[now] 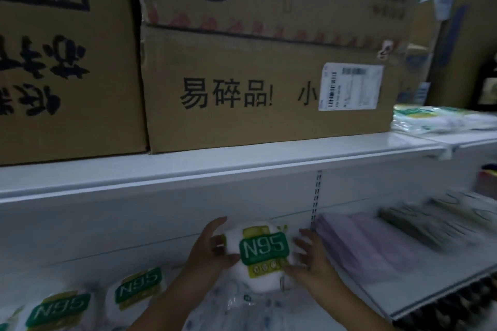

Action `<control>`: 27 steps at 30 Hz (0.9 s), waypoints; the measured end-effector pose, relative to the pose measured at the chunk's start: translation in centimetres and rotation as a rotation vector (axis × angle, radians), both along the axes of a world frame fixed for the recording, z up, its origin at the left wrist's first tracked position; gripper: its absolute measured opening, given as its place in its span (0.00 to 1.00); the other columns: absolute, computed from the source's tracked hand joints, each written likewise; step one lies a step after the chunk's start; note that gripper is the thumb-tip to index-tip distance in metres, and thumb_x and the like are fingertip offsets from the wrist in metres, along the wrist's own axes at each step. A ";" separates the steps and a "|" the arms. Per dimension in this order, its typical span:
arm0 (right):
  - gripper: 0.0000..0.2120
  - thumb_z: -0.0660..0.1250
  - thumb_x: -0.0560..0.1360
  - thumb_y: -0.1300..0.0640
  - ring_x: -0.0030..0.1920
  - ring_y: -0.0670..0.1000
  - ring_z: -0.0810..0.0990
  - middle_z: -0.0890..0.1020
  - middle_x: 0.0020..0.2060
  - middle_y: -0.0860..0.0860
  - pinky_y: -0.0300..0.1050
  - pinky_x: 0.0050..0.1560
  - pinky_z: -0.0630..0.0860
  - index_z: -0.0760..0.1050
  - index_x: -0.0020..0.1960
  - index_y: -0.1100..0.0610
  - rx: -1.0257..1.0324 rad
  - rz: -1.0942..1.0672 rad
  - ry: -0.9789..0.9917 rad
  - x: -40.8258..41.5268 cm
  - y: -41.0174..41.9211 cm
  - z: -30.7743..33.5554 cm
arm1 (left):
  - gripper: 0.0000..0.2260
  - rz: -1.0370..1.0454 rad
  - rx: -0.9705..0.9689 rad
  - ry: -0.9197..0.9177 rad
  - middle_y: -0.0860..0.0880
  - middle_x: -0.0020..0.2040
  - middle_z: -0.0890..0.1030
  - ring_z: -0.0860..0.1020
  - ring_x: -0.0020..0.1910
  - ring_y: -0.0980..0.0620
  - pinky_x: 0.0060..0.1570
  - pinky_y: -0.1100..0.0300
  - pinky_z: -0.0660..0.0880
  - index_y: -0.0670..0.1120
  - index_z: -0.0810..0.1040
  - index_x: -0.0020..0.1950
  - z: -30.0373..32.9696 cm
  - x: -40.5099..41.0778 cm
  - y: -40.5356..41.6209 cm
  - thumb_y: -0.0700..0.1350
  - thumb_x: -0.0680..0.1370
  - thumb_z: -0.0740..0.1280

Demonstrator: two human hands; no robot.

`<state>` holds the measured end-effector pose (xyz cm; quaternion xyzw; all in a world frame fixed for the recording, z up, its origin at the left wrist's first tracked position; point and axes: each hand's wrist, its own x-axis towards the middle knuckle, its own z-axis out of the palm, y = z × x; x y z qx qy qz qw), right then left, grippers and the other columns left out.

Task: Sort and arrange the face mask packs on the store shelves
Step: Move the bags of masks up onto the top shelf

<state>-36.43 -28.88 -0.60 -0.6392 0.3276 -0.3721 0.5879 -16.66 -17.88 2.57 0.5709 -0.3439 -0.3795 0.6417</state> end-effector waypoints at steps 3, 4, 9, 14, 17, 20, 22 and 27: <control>0.37 0.68 0.68 0.78 0.53 0.53 0.81 0.81 0.52 0.53 0.50 0.52 0.79 0.60 0.69 0.52 -0.017 -0.013 -0.040 -3.6 0.8 0.5 | 0.33 -0.126 -0.011 -0.026 0.40 0.53 0.81 0.81 0.49 0.44 0.47 0.52 0.80 0.55 0.73 0.60 0.3 -2.5 -0.7 0.23 0.67 0.70; 0.37 0.68 0.68 0.78 0.52 0.52 0.82 0.81 0.53 0.53 0.48 0.51 0.79 0.60 0.69 0.53 -0.049 -0.023 -0.021 -5.3 1.2 0.7 | 0.32 -0.173 -0.018 -0.019 0.40 0.52 0.81 0.81 0.49 0.44 0.46 0.53 0.80 0.54 0.74 0.60 0.1 -3.7 -1.1 0.22 0.67 0.70; 0.33 0.73 0.68 0.72 0.50 0.48 0.81 0.79 0.52 0.52 0.41 0.49 0.78 0.66 0.66 0.50 -0.048 -0.140 0.112 -12.4 2.7 2.1 | 0.28 -0.304 -0.035 0.024 0.40 0.49 0.84 0.81 0.45 0.46 0.42 0.56 0.80 0.43 0.76 0.57 -0.6 -9.5 -3.5 0.18 0.64 0.68; 0.27 0.74 0.68 0.68 0.51 0.46 0.81 0.80 0.51 0.51 0.45 0.53 0.79 0.69 0.62 0.54 0.021 -0.280 0.144 -19.8 2.6 3.4 | 0.21 -0.384 -0.011 -0.028 0.36 0.48 0.83 0.82 0.43 0.44 0.46 0.51 0.80 0.34 0.78 0.53 -0.6 -16.5 -6.4 0.20 0.63 0.70; 0.25 0.77 0.66 0.66 0.54 0.52 0.81 0.81 0.52 0.55 0.51 0.58 0.78 0.70 0.59 0.58 0.053 -0.369 0.125 -24.7 1.7 3.4 | 0.19 -0.407 0.018 -0.075 0.36 0.47 0.83 0.82 0.45 0.41 0.46 0.51 0.80 0.35 0.78 0.52 -0.2 -20.9 -8.4 0.23 0.64 0.72; 0.23 0.79 0.64 0.65 0.52 0.53 0.82 0.83 0.50 0.55 0.51 0.54 0.80 0.74 0.55 0.59 0.047 -0.454 0.111 -30.2 0.3 3.5 | 0.16 -0.448 0.019 -0.083 0.38 0.45 0.84 0.83 0.41 0.45 0.36 0.59 0.80 0.36 0.79 0.50 0.7 -26.1 -10.5 0.24 0.65 0.72; 0.20 0.79 0.64 0.65 0.50 0.54 0.83 0.84 0.47 0.55 0.51 0.52 0.80 0.76 0.52 0.59 0.029 -0.488 0.087 -34.1 -1.0 3.7 | 0.16 -0.504 0.014 -0.046 0.38 0.43 0.85 0.84 0.41 0.44 0.38 0.57 0.81 0.35 0.78 0.51 1.6 -30.0 -12.0 0.23 0.66 0.71; 0.14 0.76 0.66 0.67 0.49 0.57 0.83 0.84 0.47 0.59 0.49 0.50 0.81 0.78 0.50 0.61 0.006 -0.559 0.015 -43.1 -4.0 5.6 | 0.16 -0.587 -0.008 0.006 0.35 0.47 0.83 0.83 0.41 0.43 0.37 0.56 0.81 0.33 0.75 0.54 4.4 -39.2 -15.9 0.23 0.68 0.69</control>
